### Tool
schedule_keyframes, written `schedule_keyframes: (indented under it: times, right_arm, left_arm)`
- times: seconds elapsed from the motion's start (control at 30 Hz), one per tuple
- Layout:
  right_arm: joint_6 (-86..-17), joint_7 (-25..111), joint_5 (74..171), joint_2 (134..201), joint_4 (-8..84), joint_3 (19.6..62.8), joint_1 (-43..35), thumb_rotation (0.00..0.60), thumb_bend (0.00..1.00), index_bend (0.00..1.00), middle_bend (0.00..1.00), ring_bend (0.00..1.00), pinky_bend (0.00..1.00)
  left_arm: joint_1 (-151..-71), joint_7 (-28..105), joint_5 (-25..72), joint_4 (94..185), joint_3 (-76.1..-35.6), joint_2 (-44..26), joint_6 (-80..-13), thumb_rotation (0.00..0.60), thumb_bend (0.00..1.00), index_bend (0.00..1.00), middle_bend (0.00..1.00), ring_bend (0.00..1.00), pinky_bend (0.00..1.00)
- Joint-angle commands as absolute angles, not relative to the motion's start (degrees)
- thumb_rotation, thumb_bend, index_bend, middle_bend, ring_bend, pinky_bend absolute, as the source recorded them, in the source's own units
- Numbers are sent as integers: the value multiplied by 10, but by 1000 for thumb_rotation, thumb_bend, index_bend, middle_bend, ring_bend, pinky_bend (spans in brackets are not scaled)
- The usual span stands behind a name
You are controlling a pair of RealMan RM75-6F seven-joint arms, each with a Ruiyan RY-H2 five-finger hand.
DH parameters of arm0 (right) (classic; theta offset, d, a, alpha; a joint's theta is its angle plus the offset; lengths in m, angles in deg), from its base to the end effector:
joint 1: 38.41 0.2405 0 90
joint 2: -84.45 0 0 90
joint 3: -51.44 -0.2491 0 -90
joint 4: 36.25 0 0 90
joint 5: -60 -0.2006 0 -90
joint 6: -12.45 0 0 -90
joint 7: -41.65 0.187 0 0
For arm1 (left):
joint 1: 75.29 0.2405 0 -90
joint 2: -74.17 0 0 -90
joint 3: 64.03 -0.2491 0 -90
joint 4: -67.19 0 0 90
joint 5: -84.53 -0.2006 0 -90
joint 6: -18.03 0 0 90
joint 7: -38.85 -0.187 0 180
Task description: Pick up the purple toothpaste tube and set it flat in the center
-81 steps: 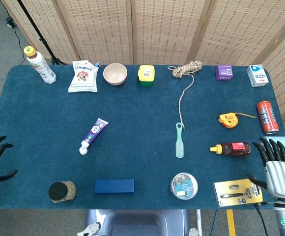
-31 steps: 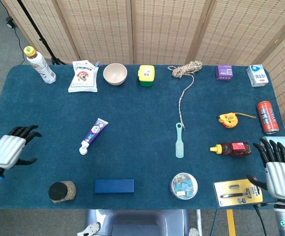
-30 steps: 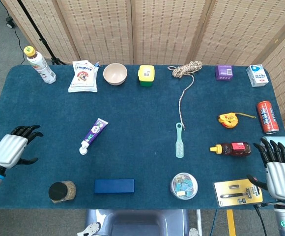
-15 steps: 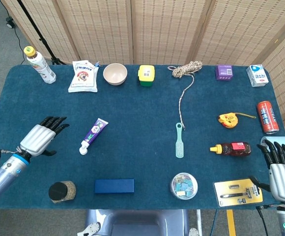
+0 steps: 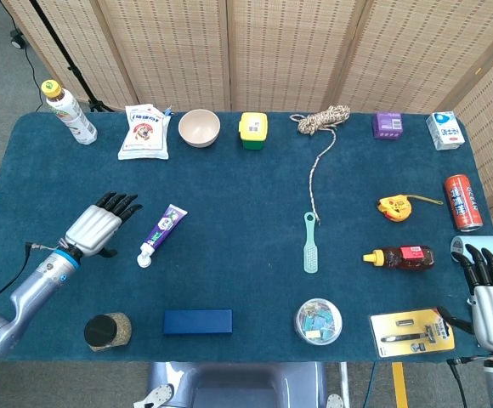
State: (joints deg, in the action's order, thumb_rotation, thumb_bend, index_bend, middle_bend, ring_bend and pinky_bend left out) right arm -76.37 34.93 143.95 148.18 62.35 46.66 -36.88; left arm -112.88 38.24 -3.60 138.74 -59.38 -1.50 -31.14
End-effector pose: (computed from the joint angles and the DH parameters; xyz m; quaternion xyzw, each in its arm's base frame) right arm -0.2915 -0.2102 0.1765 0.5583 -0.3807 0.3884 0.6265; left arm -0.2293 0.3856 0.0453 -0.8114 -0.2812 -0.2762 0.4315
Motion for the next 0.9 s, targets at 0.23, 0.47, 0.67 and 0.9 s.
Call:
schedule_keyframes:
  times: [0.23,0.47,0.67,0.9]
  right_arm:
    - [-766,351,1439,1479,624,465,-371,600,0,152,97,7,12]
    - [-772,355,1438,1477,624,466,-377,600,0,152,97,7,12]
    - [-781,358,1437,1474,624,467,-385,600,0,152,97,7,12]
    - [-789,359,1437,1472,626,468,-393,600,0,152,97,7,12]
  left_arm:
    - [-1162,371,-23,1346,-593,-66,-292,600,113,98,6,26,50]
    - [-1184,363,-20,1332,-593,-93,-282,600,114,98,6,27,50]
    - [-1204,361,-16,1326,-590,-113,-272,600,114,98,6,28,50]
    - [-1223,367,-1,1326,-581,-135,-263,600,114,104,6,29,50]
